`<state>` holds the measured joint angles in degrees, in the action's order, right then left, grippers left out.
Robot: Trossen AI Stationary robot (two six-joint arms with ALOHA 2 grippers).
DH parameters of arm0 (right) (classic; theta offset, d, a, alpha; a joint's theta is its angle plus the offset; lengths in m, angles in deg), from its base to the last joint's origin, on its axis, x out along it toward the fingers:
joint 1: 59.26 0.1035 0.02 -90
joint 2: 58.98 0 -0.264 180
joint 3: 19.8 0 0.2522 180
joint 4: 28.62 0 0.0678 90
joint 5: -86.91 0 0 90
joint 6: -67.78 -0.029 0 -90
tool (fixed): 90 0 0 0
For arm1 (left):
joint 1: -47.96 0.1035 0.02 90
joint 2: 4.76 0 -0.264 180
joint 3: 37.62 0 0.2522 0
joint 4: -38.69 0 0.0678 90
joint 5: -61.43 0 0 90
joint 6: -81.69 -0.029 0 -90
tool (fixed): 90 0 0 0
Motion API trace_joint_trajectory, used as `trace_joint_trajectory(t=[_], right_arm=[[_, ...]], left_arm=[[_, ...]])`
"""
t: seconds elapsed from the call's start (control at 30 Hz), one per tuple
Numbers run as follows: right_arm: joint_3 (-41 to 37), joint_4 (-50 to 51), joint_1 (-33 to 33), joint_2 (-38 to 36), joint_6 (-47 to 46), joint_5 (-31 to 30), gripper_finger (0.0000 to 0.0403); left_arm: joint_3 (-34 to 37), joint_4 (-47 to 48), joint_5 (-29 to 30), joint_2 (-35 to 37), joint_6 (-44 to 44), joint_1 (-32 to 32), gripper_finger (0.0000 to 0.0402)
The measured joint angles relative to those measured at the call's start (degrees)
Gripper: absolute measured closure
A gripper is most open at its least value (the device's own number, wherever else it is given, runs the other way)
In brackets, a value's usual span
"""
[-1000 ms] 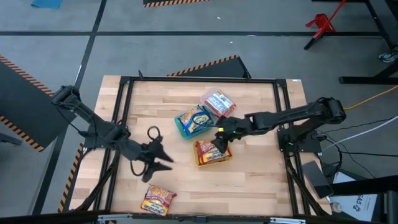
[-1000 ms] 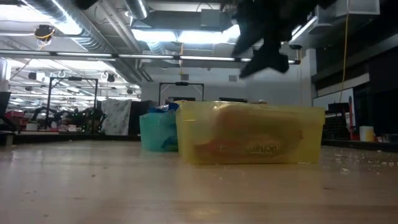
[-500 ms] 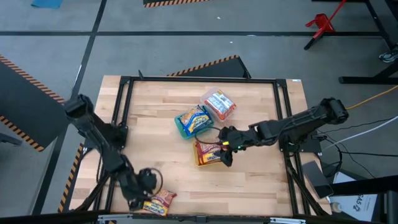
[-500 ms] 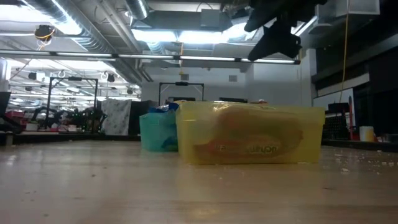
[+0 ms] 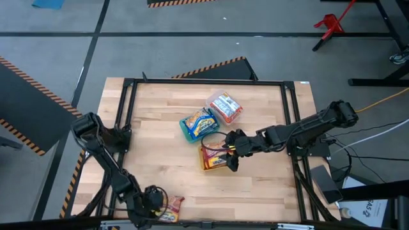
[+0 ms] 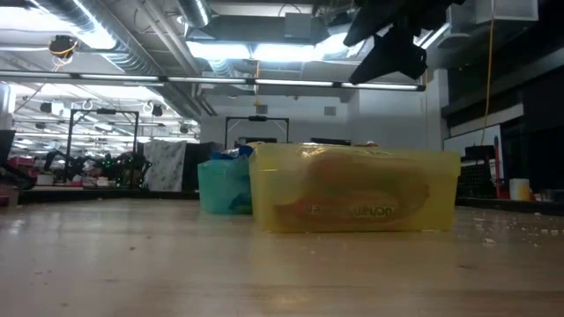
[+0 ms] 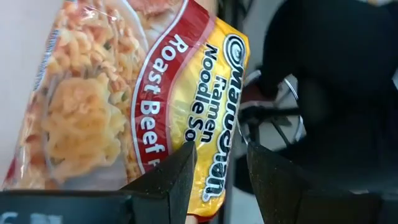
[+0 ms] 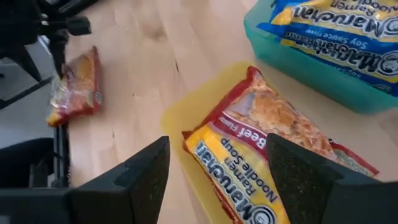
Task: Sort Maruchan noodles
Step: Put the red noodle pack into the yellow bin
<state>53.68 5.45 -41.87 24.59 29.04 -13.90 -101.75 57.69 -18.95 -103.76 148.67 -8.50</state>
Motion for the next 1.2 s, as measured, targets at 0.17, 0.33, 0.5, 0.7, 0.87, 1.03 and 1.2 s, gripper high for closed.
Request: trace_joint_trajectory(t=[0.17, 0.33, 0.5, 0.7, 0.87, 1.03, 1.2], right_arm=[[0.0, -7.6, 2.32, 0.02, 2.01, 0.57, 0.0152], [0.0, -14.09, 6.79, 0.02, 5.25, -0.42, 0.0152], [-0.01, -13.62, 10.44, 1.89, 5.41, -7.12, 0.0152], [-0.02, -13.95, 13.19, 10.06, -5.6, -9.86, 0.0152], [-0.04, -15.49, 13.88, 17.59, -14.37, -14.3, 0.0152], [-0.02, -17.79, 12.09, 22.62, -15.48, -14.89, 0.0152], [0.11, -17.68, 8.86, 24.11, -16.41, -15.78, 0.0152]], left_arm=[[0.16, 1.07, 10.08, -0.52, -4.61, 1.98, 0.0255], [0.35, 1.93, 18.03, -0.7, -11.71, 6.56, 0.0255], [0.5, 1.87, 21.48, -0.9, -15.72, 12.64, 0.0255], [0.46, 1.29, 18.92, -0.81, -17.25, 17.03, 0.0255], [0.36, 1.08, 16.65, -0.7, -15.22, 16.66, 0.0255], [0.39, 1.11, 19.01, -0.76, -11.14, 13.93, 0.0255], [0.42, 1.11, 19.91, -0.81, -6.84, 12.14, 0.0255]])
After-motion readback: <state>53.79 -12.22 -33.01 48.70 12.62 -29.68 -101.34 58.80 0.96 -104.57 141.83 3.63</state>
